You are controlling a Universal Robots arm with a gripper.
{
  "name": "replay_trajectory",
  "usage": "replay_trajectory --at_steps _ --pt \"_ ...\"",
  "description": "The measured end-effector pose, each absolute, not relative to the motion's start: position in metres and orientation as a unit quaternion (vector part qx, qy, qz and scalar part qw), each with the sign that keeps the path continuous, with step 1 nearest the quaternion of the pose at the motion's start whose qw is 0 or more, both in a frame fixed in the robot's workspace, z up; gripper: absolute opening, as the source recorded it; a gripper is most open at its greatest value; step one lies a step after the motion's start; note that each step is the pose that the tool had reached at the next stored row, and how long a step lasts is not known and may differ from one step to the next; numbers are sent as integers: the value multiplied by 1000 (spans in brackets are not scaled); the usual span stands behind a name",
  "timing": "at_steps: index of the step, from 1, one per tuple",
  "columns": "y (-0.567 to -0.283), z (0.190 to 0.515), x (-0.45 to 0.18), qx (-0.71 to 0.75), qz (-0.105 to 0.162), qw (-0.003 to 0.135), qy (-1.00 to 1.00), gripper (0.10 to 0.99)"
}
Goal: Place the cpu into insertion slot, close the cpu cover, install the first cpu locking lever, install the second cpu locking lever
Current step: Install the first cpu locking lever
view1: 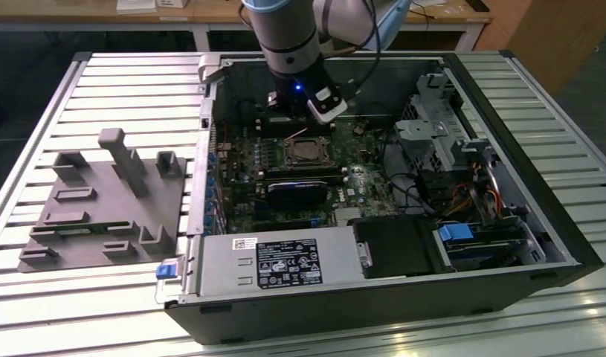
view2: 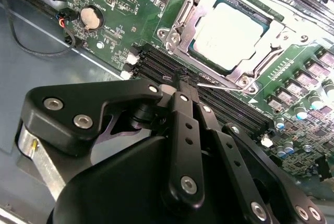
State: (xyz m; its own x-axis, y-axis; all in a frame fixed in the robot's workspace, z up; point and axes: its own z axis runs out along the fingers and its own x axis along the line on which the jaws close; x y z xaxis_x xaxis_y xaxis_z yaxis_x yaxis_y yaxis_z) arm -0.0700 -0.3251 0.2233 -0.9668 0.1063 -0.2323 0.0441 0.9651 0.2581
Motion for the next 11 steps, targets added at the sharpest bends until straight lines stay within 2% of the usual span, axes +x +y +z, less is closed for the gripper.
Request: replay_trajectory --at_steps 11 --pt "-317 218 -70 51 116 125 984 102"
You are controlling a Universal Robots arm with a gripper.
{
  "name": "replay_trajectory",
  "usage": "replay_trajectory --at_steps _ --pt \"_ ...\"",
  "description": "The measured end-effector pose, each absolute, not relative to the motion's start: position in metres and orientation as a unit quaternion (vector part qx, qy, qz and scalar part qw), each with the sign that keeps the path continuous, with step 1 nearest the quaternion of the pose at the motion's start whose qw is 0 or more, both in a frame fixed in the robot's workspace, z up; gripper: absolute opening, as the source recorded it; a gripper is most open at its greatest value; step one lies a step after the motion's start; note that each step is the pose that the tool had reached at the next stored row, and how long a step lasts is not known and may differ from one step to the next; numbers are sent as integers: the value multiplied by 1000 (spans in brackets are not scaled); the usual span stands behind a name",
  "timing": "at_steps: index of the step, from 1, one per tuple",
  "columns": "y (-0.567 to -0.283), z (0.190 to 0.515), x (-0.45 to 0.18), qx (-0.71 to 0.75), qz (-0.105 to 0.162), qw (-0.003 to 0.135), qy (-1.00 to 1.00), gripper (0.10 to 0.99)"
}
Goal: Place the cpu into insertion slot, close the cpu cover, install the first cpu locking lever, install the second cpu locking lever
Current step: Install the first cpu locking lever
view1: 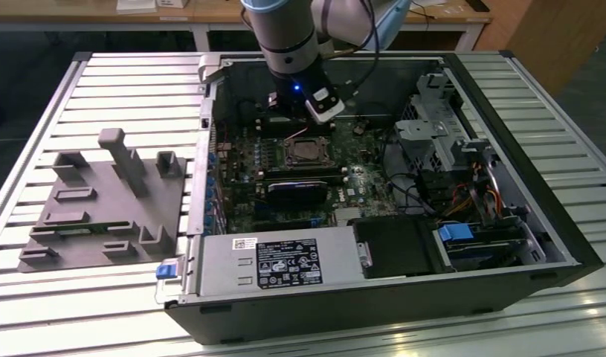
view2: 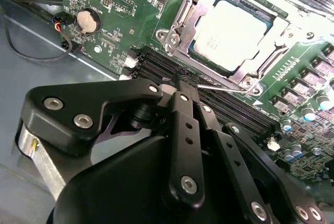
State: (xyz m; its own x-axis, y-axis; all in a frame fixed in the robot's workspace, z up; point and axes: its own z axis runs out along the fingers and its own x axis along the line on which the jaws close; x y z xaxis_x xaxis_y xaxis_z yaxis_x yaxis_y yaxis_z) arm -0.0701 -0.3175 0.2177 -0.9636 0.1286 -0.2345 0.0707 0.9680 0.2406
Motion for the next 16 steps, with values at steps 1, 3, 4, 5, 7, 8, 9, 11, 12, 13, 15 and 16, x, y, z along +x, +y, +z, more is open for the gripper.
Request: replay_trajectory --at_steps 1,3,4,5,7,8,9,11,12,13,15,16 --pt "-317 218 -70 51 115 125 984 102" --pt "-316 217 -70 53 114 126 984 102" --pt "-315 217 -70 54 113 126 984 102" --pt "-315 217 -70 55 112 126 984 102" --pt "-315 216 -70 58 110 126 984 102" --pt "-314 215 -70 59 109 126 984 102" --pt "-314 215 -70 60 109 127 984 102" --pt "-314 215 -70 61 108 127 984 102" --pt "-314 215 -70 62 108 127 984 102" --pt "-313 215 -70 62 108 127 984 102" --pt "-313 215 -70 64 108 127 984 102" --pt "-313 215 -70 66 107 127 984 102"
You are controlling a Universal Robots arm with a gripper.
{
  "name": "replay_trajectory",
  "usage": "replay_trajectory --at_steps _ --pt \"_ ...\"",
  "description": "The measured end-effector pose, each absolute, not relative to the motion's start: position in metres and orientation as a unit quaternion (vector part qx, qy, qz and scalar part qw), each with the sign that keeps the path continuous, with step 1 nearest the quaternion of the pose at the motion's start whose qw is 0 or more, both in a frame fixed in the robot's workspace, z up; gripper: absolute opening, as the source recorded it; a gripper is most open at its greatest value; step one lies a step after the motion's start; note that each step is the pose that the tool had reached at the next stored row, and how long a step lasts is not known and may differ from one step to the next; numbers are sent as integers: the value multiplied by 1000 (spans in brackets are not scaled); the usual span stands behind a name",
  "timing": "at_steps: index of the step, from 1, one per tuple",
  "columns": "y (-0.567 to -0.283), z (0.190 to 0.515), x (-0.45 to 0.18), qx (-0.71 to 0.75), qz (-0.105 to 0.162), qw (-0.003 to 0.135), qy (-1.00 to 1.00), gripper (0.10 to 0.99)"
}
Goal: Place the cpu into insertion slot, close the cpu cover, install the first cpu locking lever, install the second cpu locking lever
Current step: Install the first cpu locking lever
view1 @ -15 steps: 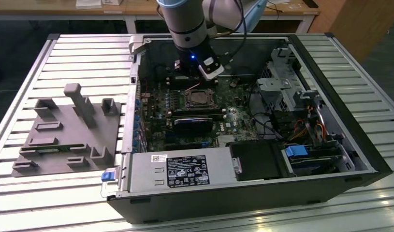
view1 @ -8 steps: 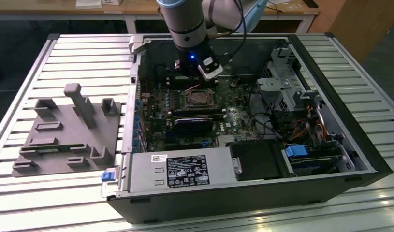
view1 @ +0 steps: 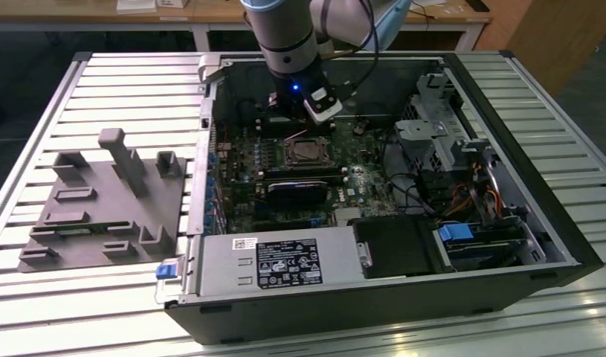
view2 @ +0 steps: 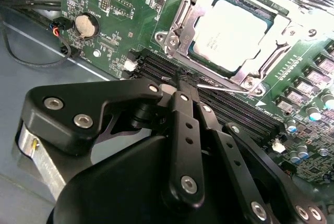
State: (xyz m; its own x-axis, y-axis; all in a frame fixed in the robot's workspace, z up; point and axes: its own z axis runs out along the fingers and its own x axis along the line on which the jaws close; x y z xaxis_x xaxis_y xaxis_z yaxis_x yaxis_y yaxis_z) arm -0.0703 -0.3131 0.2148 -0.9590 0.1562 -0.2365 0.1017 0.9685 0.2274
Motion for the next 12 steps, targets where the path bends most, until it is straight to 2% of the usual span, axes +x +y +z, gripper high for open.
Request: replay_trajectory --at_steps 12 --pt "-306 213 -71 81 104 129 983 102"
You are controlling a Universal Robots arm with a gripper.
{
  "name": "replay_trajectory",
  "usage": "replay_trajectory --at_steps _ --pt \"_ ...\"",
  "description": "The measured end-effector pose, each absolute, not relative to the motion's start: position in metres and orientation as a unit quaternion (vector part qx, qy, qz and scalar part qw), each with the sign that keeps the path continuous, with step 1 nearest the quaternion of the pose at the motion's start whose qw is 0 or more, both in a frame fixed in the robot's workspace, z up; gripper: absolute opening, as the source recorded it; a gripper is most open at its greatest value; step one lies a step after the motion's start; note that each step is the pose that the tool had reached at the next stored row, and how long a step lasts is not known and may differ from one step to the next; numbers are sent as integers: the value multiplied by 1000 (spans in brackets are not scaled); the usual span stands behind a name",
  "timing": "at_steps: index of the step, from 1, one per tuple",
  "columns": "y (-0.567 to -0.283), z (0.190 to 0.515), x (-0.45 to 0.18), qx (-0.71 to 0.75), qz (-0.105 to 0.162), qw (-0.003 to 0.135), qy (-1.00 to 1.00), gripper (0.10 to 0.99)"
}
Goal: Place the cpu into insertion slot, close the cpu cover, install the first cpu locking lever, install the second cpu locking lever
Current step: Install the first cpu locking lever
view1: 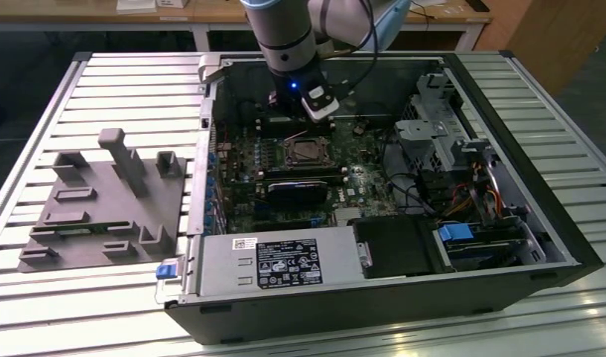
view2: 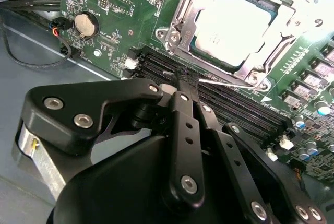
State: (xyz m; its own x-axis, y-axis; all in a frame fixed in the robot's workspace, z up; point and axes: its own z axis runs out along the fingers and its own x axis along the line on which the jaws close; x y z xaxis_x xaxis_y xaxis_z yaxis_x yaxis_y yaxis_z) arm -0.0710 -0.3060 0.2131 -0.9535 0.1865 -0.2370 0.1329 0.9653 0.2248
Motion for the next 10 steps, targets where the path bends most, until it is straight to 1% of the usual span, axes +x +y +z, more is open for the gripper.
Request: replay_trajectory --at_steps 10 --pt "-304 211 -73 111 99 132 980 102"
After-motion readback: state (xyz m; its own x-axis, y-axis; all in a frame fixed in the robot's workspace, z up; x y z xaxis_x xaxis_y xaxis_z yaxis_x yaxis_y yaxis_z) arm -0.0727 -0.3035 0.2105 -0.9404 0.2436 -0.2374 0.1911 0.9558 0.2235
